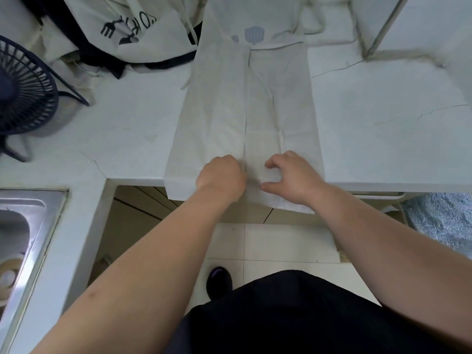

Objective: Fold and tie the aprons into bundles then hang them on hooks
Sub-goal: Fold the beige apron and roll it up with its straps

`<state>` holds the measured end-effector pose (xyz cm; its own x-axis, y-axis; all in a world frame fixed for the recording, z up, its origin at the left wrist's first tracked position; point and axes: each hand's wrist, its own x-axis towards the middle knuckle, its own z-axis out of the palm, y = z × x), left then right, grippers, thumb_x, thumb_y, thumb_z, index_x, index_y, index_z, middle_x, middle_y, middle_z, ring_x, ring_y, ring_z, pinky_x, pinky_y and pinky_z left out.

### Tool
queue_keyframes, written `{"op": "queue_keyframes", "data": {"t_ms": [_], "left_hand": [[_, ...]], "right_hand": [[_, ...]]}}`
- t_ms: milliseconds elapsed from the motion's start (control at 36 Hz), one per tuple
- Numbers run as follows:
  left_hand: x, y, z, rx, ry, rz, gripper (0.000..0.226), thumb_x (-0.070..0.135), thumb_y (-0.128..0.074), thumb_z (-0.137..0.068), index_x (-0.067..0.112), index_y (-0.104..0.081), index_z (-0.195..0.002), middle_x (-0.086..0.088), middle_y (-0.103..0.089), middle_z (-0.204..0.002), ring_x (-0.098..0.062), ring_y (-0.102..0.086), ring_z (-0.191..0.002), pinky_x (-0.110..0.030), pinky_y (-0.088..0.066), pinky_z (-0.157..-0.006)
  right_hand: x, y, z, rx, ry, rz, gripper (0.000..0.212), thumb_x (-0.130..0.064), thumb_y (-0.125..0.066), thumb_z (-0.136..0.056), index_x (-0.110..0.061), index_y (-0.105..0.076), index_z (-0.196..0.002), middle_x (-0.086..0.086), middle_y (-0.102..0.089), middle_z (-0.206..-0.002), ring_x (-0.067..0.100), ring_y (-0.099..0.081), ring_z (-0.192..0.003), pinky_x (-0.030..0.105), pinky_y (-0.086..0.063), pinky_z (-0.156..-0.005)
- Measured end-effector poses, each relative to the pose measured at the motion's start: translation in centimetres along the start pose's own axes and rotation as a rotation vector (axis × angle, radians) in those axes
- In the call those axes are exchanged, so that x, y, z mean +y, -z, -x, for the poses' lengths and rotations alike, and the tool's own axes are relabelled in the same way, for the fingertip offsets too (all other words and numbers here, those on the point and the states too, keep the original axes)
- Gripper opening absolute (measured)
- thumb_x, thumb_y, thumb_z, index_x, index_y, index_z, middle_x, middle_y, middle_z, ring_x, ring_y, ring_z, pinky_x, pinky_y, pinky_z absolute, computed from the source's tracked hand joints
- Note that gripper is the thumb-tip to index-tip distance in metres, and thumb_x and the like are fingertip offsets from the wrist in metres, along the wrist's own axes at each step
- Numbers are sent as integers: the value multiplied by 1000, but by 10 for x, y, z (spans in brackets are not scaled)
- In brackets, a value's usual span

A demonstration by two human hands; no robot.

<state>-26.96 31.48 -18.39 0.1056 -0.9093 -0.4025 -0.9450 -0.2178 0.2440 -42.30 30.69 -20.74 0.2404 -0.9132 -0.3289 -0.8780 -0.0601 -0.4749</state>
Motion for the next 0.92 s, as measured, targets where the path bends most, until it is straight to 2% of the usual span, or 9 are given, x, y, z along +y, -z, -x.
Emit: {"op": "queue_keyframes", "data": {"t_ms": [56,139,250,333,472,556,639,778,917], "left_hand": [[-3,4,0,9,-64,117,15,26,-45,-95,12,-50,-95,-9,-59,-104,-27,-52,-91,-32,-42,-72],[-7,4,2,22,-126,138,15,30,-46,-93,17,-54,-95,-2,-61,-100,-26,-54,-96,-36,-45,-84],[-18,-9,1,41,-156,-26,22,44,-43,-96,26,-55,-92,2,-50,-107,-27,-41,-113,-36,-28,-86],[-30,-13,0,101,-198,38,24,39,-47,-96,27,-59,-113,0,-48,-124,-26,-38,-119,-36,-29,-93],[-45,-14,-1,56,-304,-96,46,42,-46,-96,45,-35,-141,2,-25,-151,-25,-22,-137,-40,-22,-107],[-53,-19,1,-2,-273,-179,51,47,-32,-100,48,-15,-148,-1,0,-160,-27,5,-146,-47,-4,-115],[-61,-20,2,-51,-270,-208,53,50,-24,-101,48,-2,-149,1,12,-161,-27,15,-146,-50,2,-117],[-64,-9,-1,-63,-293,-253,51,55,-23,-99,51,-6,-147,2,4,-161,-26,5,-147,-46,-6,-115],[-73,-5,-2,26,-196,-216,49,54,-28,-98,45,-19,-146,-2,-6,-159,-25,3,-145,-46,-5,-114]], "right_hand": [[-1,-2,-1,7,-6,12,57,-43,-71,-79,-22,-52,-129,3,-46,-121,22,-47,-113,36,-41,-97],[-1,-3,-3,26,-11,13,57,-47,-69,-79,-26,-51,-129,2,-46,-119,21,-47,-113,38,-43,-96],[0,-4,-1,28,5,-2,49,-46,-66,-83,-28,-55,-127,2,-47,-120,20,-46,-114,37,-41,-97],[0,-6,2,76,15,4,35,-43,-64,-86,-28,-64,-117,0,-51,-115,20,-47,-113,35,-42,-95],[-7,-11,5,124,54,63,23,-39,-58,-91,-22,-70,-100,0,-61,-104,21,-53,-103,36,-45,-85],[-14,-15,6,152,59,46,21,-38,-57,-92,-20,-69,-93,-1,-62,-96,21,-54,-97,36,-45,-82],[-21,-19,7,217,76,52,23,-39,-56,-92,-20,-70,-93,-1,-63,-94,22,-53,-96,34,-41,-85],[-27,-24,9,177,-37,136,28,-54,-53,-88,-30,-66,-99,-5,-56,-109,20,-47,-111,34,-27,-93],[-31,-15,-1,136,-151,-1,34,-48,-44,-95,-25,-56,-116,-3,-61,-114,22,-54,-109,35,-39,-94]]}}
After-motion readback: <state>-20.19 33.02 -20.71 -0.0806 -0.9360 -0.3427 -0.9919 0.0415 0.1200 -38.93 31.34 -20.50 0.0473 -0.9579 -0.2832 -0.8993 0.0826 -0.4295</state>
